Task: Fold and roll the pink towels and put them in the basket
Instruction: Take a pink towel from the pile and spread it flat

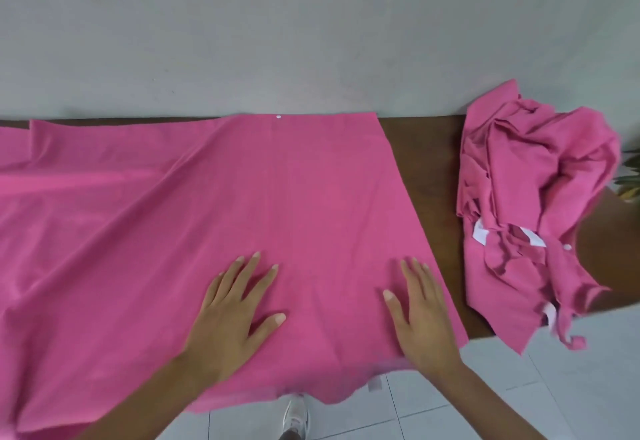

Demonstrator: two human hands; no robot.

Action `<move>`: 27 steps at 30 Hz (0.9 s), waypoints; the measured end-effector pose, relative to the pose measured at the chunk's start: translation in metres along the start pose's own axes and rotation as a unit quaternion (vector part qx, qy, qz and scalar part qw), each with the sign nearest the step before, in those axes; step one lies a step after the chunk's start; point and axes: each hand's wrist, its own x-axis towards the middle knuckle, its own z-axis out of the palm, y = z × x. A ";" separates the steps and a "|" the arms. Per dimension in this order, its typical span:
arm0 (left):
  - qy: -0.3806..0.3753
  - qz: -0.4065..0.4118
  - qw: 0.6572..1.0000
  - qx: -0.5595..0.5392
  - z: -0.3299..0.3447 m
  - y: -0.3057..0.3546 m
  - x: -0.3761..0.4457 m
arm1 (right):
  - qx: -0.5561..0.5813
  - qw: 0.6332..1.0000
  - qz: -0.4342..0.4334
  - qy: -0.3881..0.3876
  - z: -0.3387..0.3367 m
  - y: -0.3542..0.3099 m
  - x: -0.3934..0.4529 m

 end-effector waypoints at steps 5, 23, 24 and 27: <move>-0.006 0.015 0.999 0.049 0.005 0.012 -0.029 | -0.100 0.995 -0.010 0.000 -0.002 0.020 -0.037; 0.053 -0.110 0.992 0.023 -0.038 -0.060 -0.128 | -0.079 0.994 -0.073 -0.032 -0.002 -0.065 -0.021; 0.058 -0.143 0.988 0.013 -0.042 -0.078 -0.139 | -0.068 0.993 -0.093 -0.035 0.008 -0.085 -0.018; 0.081 -0.247 0.965 -0.014 -0.049 -0.128 -0.171 | -0.037 0.987 -0.143 -0.056 0.040 -0.149 -0.014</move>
